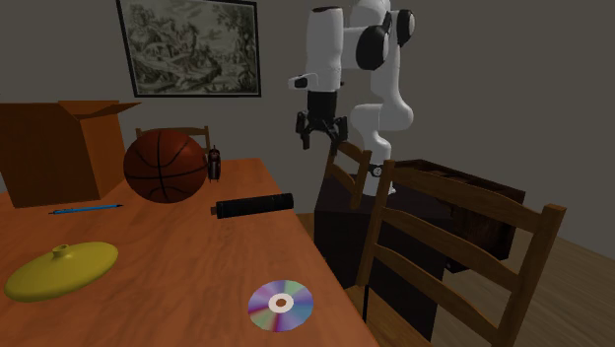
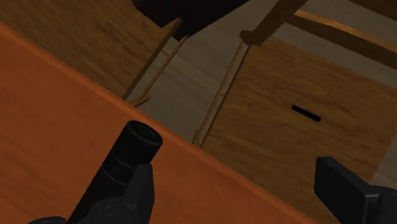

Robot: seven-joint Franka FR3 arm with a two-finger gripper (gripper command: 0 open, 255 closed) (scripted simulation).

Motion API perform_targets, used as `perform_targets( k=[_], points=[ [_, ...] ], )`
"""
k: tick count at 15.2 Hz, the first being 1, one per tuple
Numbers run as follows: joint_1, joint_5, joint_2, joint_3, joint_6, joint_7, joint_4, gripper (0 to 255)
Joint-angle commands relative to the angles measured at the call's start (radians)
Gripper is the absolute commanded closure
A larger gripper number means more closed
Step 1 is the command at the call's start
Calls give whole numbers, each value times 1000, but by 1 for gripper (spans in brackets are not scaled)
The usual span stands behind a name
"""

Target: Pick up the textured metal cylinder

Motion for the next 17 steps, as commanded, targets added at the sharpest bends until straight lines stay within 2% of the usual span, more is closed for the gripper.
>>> perform_targets(
  k=[1, 8, 17],
  points=[
    [-17, 12, 58, -19, 36, 12, 26, 0],
    [-81, 80, 264, -80, 143, 33, 133, 0],
    [-190, 210, 528, -126, 229, 43, 308, 0]
  ],
)
